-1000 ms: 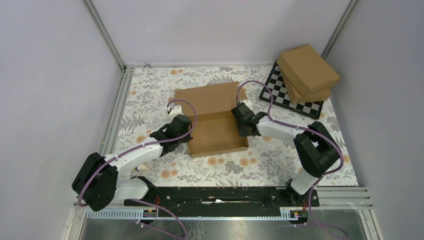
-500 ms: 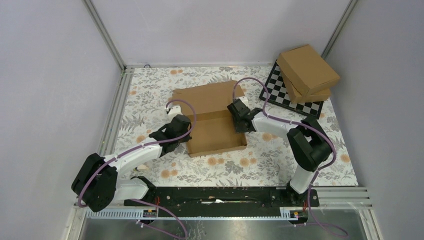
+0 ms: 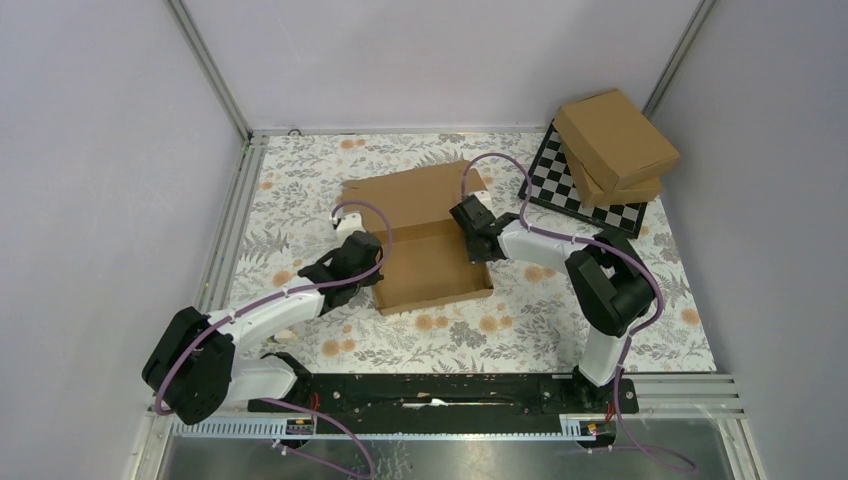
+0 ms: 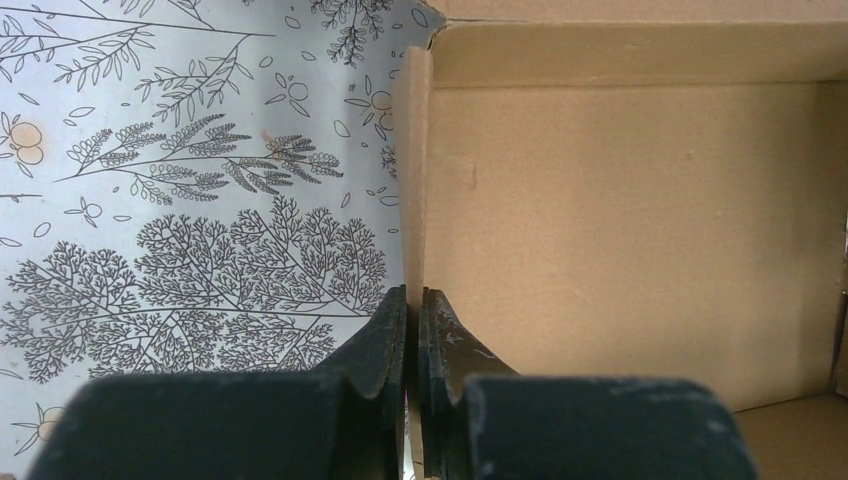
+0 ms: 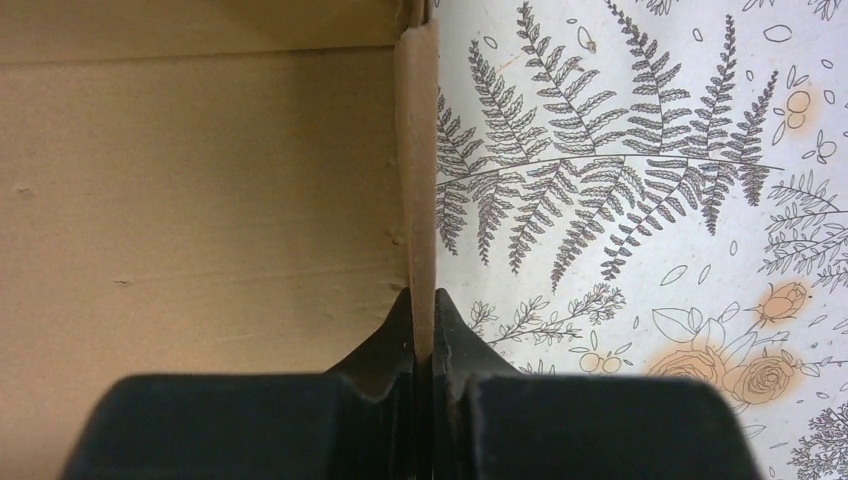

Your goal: Fold the paper box

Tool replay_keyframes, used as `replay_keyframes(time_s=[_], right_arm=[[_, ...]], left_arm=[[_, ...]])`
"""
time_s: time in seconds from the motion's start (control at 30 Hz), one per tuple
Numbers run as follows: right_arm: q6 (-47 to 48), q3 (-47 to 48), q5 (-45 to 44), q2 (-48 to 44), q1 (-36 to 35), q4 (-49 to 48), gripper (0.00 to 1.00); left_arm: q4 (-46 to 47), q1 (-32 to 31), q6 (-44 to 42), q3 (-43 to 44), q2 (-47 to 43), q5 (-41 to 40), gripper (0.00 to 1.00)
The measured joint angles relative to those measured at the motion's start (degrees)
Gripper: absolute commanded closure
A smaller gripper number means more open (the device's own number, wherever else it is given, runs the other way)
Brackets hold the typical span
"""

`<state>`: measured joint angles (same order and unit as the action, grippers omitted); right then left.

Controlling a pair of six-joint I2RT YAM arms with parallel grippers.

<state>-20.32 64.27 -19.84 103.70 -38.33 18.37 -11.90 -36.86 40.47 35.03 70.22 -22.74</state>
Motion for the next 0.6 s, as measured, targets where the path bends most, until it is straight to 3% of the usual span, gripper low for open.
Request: replay_keyframes(time_s=[0.07,0.1,0.17,0.27,0.33,0.47,0.6], right_arm=[[-0.02,0.07,-0.20,0.07,0.02,-0.04,1.00],[-0.07,0.07,-0.31,0.07,0.02,-0.04,1.00],[-0.07,0.07,-0.59,0.07,0.00,-0.07,0.86],[-0.09,-0.07,-1.88,0.07,0.13,-0.11,0.68],[-0.07,-0.39,-2.03,0.07,0.50,-0.63,0.50],[0.26,-1.31,-0.94,-0.90,0.79,-1.38,0.23],[1.22,-2.08,1.97,-4.81,1.33,-1.44,0.03]], left_arm=[[0.22,-0.04,-0.04,0.00,0.00,-0.04,0.94],[0.24,-0.04,-0.04,0.00,0.00,-0.02,0.82],[0.39,-0.04,-0.33,0.00,0.00,0.00,0.52],[0.20,-0.11,-0.92,0.00,-0.07,0.44,0.22],[-0.31,-0.04,-1.22,0.00,-0.13,0.66,0.14],[-0.92,1.64,-2.56,0.00,-1.36,3.28,0.03],[0.46,6.93,-3.50,0.13,-4.07,8.76,0.01]])
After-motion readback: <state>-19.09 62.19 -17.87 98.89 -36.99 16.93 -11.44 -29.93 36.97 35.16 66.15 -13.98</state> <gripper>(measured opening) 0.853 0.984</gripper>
